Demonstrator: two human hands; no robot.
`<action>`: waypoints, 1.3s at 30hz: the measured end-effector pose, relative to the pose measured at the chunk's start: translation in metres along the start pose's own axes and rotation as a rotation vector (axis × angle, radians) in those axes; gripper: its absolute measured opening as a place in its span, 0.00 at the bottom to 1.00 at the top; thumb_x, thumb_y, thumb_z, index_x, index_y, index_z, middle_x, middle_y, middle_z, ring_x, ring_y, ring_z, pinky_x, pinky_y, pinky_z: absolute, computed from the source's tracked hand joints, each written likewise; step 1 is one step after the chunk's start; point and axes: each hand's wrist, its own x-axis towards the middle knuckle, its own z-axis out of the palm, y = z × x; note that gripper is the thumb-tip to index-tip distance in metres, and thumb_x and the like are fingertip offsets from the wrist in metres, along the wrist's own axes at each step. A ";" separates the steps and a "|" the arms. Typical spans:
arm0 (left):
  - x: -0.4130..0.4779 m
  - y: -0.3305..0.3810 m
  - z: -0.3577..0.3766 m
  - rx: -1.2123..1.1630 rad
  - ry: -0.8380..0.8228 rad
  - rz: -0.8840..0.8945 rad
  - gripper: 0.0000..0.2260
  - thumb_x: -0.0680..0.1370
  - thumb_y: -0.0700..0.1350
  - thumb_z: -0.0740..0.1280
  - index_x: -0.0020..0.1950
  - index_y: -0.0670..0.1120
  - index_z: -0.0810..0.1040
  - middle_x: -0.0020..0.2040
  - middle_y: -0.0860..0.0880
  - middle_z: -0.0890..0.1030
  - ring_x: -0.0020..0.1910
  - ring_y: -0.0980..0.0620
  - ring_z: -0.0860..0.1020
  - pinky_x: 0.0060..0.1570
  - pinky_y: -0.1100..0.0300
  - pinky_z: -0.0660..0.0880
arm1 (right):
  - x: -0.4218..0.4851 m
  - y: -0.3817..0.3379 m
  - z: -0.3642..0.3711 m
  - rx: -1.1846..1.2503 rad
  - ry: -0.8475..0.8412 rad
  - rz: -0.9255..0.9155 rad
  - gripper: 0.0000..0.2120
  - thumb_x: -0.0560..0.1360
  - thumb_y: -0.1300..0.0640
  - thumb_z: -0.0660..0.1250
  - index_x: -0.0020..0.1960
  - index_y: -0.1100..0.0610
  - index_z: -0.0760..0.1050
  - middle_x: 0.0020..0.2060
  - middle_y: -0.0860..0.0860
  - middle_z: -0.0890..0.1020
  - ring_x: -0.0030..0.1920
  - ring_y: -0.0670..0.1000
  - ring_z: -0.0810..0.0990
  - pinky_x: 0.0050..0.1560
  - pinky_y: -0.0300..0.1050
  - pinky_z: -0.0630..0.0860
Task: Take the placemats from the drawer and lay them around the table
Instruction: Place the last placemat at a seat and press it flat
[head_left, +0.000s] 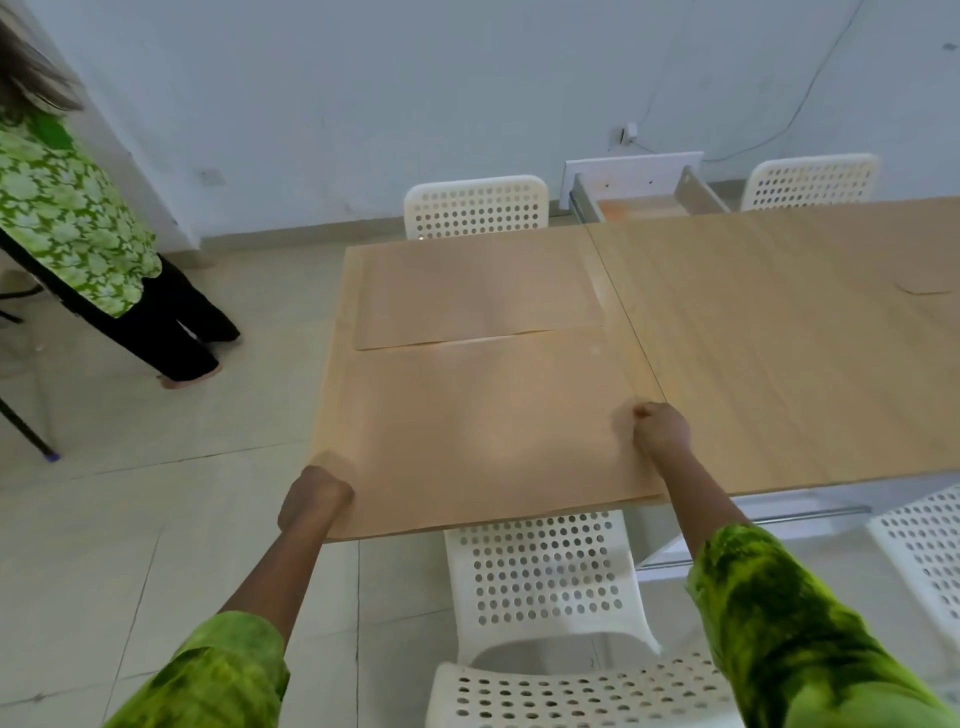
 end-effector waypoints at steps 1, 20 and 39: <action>0.001 -0.001 0.000 -0.001 -0.005 0.005 0.19 0.73 0.43 0.68 0.62 0.39 0.72 0.58 0.40 0.78 0.56 0.40 0.77 0.50 0.52 0.72 | 0.001 0.000 0.001 -0.002 0.018 0.003 0.19 0.76 0.67 0.56 0.66 0.62 0.73 0.65 0.60 0.75 0.64 0.61 0.73 0.62 0.47 0.70; -0.005 0.008 0.002 0.167 0.016 -0.008 0.19 0.74 0.45 0.67 0.63 0.42 0.72 0.59 0.43 0.77 0.58 0.42 0.77 0.48 0.54 0.73 | 0.001 0.004 0.007 -0.079 0.102 0.021 0.17 0.75 0.68 0.56 0.63 0.66 0.73 0.65 0.61 0.72 0.66 0.63 0.69 0.63 0.54 0.70; 0.000 0.006 0.002 0.091 0.022 0.004 0.18 0.73 0.45 0.68 0.61 0.41 0.73 0.58 0.42 0.78 0.56 0.41 0.78 0.47 0.53 0.74 | -0.003 0.002 0.011 -0.195 0.131 -0.032 0.16 0.77 0.67 0.55 0.61 0.66 0.74 0.63 0.61 0.70 0.65 0.63 0.66 0.62 0.53 0.68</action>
